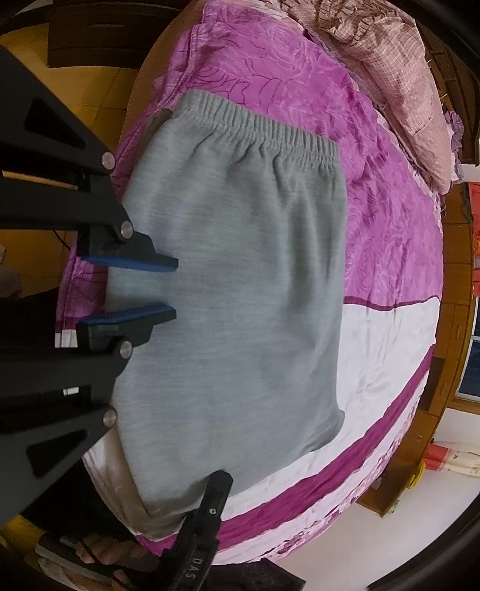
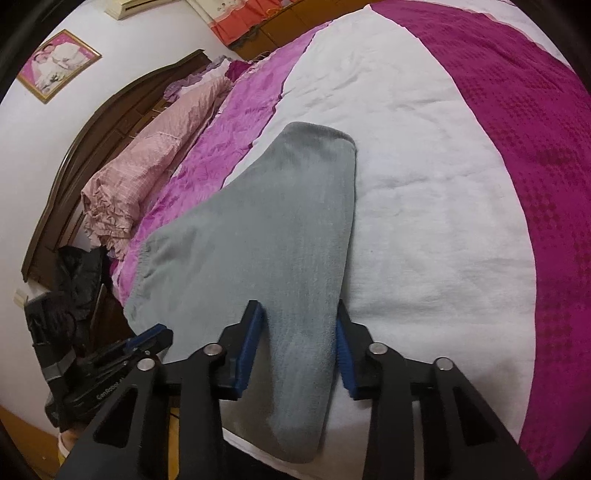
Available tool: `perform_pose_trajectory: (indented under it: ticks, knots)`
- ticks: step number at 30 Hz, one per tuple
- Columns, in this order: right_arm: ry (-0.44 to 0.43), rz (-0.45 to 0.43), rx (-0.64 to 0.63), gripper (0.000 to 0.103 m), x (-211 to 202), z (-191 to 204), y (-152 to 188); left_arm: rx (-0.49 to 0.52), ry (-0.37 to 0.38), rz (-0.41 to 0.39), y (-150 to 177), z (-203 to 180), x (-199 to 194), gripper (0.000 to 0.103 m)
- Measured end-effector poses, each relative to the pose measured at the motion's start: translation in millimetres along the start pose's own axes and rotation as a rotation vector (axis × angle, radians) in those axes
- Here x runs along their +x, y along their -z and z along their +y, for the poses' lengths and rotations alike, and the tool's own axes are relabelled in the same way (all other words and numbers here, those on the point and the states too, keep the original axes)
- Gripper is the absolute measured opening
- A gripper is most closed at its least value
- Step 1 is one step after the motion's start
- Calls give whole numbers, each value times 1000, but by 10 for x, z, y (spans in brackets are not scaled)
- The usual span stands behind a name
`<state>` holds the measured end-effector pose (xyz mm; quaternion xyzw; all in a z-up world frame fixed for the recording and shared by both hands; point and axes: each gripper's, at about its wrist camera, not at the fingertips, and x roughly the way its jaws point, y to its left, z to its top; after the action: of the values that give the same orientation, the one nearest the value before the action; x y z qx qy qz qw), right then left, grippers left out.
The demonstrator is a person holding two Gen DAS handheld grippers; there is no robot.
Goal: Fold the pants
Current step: 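Grasp the folded end of the pants with the right gripper and lift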
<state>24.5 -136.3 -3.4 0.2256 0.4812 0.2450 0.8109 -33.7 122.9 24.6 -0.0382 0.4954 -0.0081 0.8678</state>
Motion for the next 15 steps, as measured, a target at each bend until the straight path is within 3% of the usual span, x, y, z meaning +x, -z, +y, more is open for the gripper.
perform_pose_trajectory:
  ticks: [9, 15]
  knots:
    - [-16, -17, -12, 6, -106, 108, -85, 1, -16, -12, -4, -31, -86, 24]
    - [-49, -77, -90, 4, -313, 380, -161, 14, -23, -14, 4, -71, -138, 27]
